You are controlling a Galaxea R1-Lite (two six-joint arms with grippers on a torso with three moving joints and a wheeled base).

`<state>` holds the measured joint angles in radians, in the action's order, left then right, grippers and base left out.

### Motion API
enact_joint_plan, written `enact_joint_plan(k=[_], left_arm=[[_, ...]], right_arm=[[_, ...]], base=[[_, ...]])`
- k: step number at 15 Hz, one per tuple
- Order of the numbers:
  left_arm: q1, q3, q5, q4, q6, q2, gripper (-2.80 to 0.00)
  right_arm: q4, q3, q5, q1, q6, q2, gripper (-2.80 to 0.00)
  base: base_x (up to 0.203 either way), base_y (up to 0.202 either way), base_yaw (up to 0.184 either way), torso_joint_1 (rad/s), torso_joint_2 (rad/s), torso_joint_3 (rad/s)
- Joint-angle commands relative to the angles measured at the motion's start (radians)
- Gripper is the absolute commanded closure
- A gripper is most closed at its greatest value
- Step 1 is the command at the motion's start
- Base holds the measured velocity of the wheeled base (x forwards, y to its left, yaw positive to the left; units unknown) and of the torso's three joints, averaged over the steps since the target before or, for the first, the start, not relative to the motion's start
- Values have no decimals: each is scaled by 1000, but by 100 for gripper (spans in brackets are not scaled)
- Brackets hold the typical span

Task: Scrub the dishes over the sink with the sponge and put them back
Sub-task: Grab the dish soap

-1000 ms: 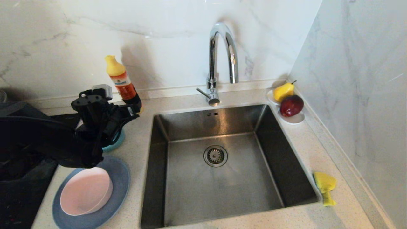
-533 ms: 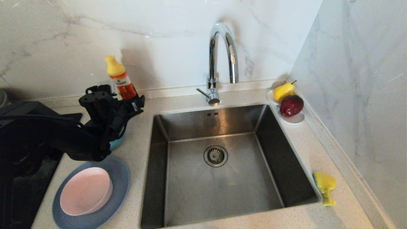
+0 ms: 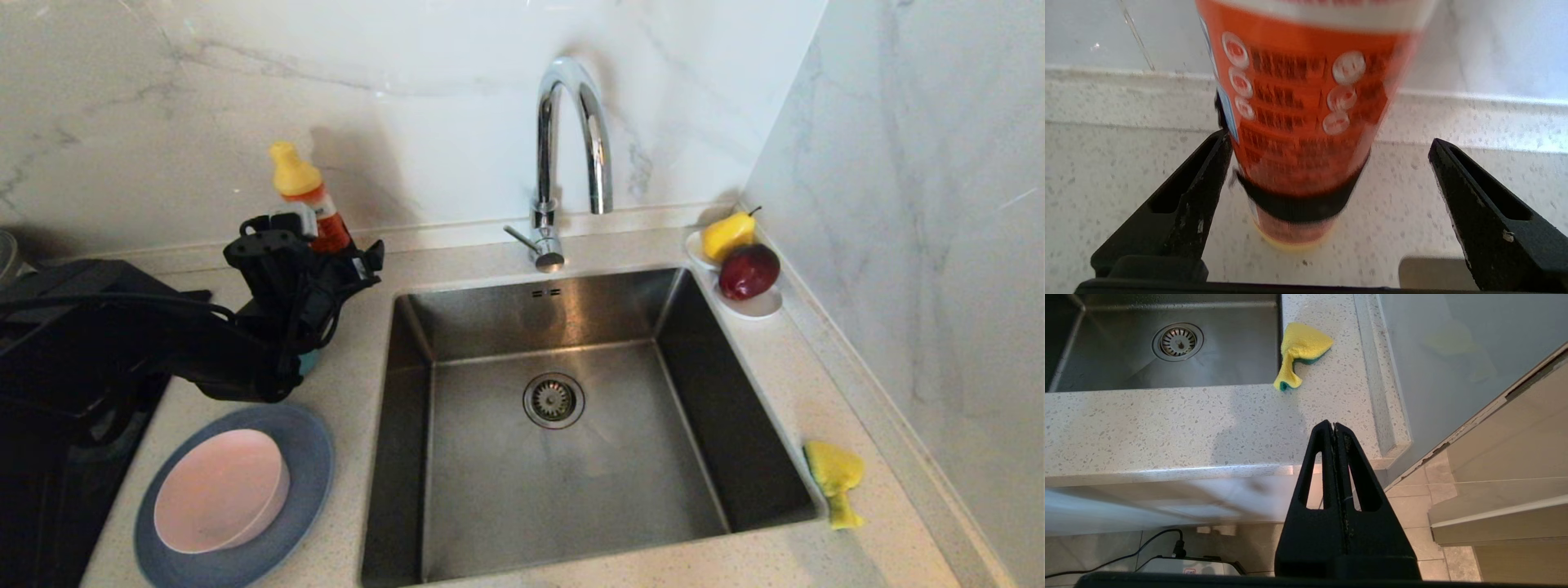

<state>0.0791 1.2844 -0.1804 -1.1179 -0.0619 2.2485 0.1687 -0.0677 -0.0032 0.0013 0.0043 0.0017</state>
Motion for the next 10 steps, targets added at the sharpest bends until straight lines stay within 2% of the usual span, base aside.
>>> enact_joint_plan(k=[1, 8, 9, 10], left_arm=[[-1, 30, -1, -4, -1, 14, -280], [-1, 97, -1, 39, -1, 41, -280], [-1, 106, -1, 39, -1, 50, 0], [-1, 124, -1, 39, -1, 60, 0]], right_arm=[[1, 0, 0, 0, 0, 0, 0], [1, 0, 0, 0, 0, 0, 0], [2, 0, 0, 0, 0, 0, 0], [0, 0, 0, 0, 0, 0, 0]], base=[[0, 0, 0, 0, 0, 0], [0, 0, 0, 0, 0, 0], [0, 0, 0, 0, 0, 0], [0, 0, 0, 0, 0, 0]])
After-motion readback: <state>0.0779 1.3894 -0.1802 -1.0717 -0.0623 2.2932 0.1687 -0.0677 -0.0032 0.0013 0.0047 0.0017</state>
